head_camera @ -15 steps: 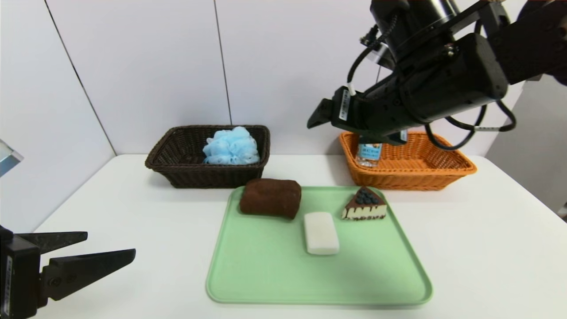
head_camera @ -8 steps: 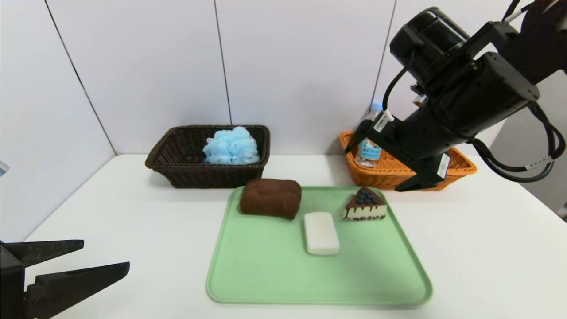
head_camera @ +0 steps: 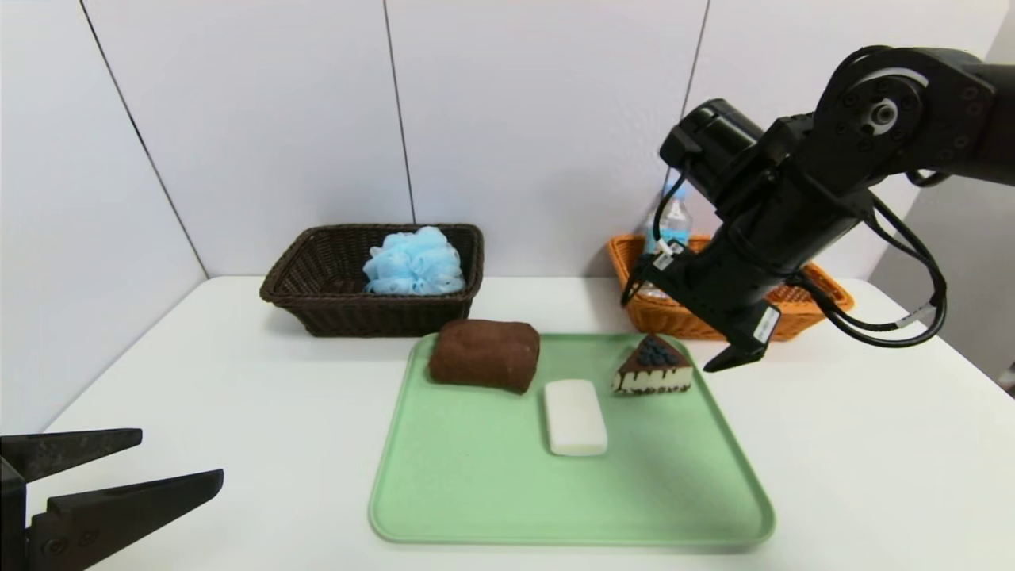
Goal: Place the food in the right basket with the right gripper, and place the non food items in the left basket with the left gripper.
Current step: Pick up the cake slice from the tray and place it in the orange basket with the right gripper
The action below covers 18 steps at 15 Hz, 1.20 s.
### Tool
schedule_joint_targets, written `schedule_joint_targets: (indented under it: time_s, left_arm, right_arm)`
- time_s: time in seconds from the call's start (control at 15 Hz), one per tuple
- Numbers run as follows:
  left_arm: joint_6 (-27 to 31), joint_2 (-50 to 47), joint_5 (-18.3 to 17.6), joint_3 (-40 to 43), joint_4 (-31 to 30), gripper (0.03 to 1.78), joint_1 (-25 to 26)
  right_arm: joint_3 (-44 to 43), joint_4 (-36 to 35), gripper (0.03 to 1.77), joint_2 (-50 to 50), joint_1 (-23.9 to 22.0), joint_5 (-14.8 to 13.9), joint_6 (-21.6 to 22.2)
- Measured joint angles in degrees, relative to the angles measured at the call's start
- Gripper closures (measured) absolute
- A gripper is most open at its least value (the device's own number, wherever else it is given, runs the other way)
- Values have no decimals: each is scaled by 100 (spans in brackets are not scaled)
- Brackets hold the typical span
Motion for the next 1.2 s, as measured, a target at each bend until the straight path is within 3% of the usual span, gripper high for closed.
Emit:
schedule_joint_targets:
  time_s: [0.53,1.2]
  left_arm:
    - [-2,10,-60,0,-24,12,0]
    - [2,24,-138,91,-52,12,0]
  right_arm:
    - [277,-26,10,416,-23,-66,100]
    - [33,-293,10,1080,-89,-480,185]
